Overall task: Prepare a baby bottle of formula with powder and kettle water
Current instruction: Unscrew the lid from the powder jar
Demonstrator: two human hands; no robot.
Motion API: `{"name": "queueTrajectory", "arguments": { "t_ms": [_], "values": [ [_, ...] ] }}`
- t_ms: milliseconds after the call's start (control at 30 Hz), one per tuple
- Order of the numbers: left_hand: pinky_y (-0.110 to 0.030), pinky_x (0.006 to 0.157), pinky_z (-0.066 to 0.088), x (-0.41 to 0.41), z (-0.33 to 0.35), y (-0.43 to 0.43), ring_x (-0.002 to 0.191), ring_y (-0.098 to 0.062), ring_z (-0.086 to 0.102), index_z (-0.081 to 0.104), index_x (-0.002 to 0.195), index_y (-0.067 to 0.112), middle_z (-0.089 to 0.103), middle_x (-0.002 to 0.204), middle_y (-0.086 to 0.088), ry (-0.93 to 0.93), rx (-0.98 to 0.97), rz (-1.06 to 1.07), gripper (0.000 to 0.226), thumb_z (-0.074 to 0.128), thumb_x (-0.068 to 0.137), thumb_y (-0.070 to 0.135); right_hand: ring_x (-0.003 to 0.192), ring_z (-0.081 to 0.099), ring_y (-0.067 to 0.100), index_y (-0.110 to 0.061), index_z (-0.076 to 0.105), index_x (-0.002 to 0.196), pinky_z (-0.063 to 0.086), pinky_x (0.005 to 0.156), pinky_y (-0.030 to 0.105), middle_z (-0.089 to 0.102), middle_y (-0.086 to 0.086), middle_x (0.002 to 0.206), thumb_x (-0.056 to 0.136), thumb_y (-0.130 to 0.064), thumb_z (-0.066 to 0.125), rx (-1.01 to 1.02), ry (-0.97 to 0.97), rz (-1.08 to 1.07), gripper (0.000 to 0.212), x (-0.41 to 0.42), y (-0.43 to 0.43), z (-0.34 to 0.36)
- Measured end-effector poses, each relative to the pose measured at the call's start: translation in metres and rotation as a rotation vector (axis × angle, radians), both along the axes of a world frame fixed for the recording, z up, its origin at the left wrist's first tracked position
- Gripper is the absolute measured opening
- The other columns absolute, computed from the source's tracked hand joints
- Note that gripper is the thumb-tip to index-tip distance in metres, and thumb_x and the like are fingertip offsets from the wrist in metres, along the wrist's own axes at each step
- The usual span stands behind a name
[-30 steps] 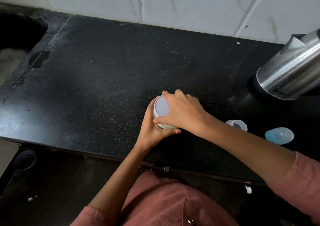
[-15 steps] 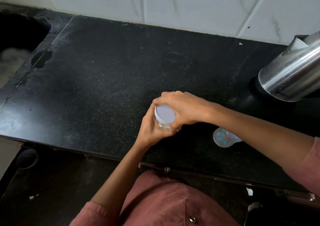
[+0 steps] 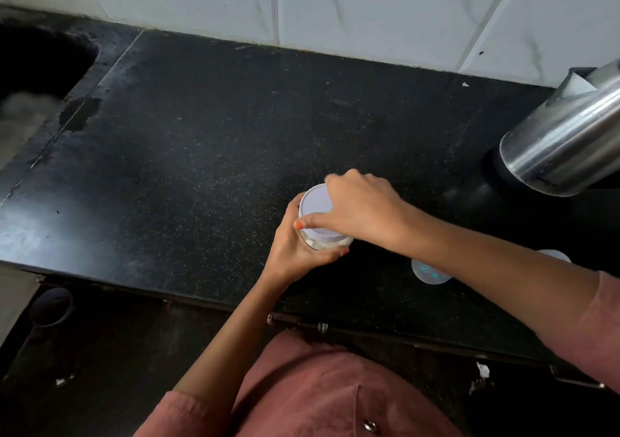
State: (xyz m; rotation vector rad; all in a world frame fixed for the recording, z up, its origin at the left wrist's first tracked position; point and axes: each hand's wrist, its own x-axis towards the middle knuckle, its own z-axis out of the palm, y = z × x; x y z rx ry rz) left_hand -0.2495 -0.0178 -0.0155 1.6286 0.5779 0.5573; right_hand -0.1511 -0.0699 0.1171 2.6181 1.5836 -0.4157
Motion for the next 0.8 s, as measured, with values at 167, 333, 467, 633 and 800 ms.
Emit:
{"name": "queueTrajectory", "arguments": {
  "t_ms": [167,333,467,633,800],
  "values": [
    [-0.010,0.083,0.044,0.000,0.002,-0.001,0.110,0.006,0.053,0.037,0.120,0.050,0.055,0.117,0.026,0.018,0.005,0.003,0.087,0.083,0.047,0.036,0.098,0.058,0.030,-0.007,0.044,0.118,0.033,0.066,0.032,0.053,0.014,0.113,0.076,-0.059,0.057,-0.007,-0.096,0.038,0.068,-0.010,0.003,-0.010],
    [-0.025,0.092,0.047,0.000,0.001,0.000,0.116,-0.005,0.053,0.035,0.128,0.036,0.055,0.124,0.008,0.045,-0.018,-0.008,0.094,0.082,0.047,0.040,0.108,0.049,0.029,-0.015,0.038,0.126,0.036,0.071,0.032,0.044,0.009,0.120,0.068,-0.032,0.072,-0.102,0.096,0.169,0.069,-0.002,0.005,-0.002],
    [-0.012,0.084,0.045,0.000,0.003,0.000,0.111,0.004,0.053,0.038,0.119,0.046,0.056,0.115,0.022,0.038,-0.025,0.000,0.086,0.083,0.046,0.035,0.119,0.036,0.019,-0.022,0.035,0.130,0.039,0.079,0.029,0.039,0.000,0.126,0.062,-0.015,0.078,-0.171,0.231,0.345,0.081,0.011,0.004,0.006],
    [-0.009,0.088,0.042,0.000,0.001,0.000,0.117,0.005,0.049,0.037,0.121,0.047,0.053,0.121,0.020,0.025,-0.025,0.001,0.088,0.083,0.046,0.036,0.132,0.024,0.016,-0.024,0.034,0.133,0.033,0.105,0.043,0.035,-0.007,0.138,0.065,-0.016,0.076,-0.193,0.307,0.408,0.080,0.020,0.003,0.003],
    [-0.012,0.086,0.044,-0.001,-0.001,0.000,0.115,0.001,0.052,0.035,0.122,0.052,0.053,0.123,0.015,0.011,-0.017,-0.004,0.089,0.083,0.049,0.038,0.124,0.034,0.027,-0.015,0.037,0.132,0.038,0.083,0.036,0.038,0.006,0.132,0.075,-0.056,0.062,0.021,0.178,0.026,0.075,0.007,-0.001,-0.004]
  ]
}}
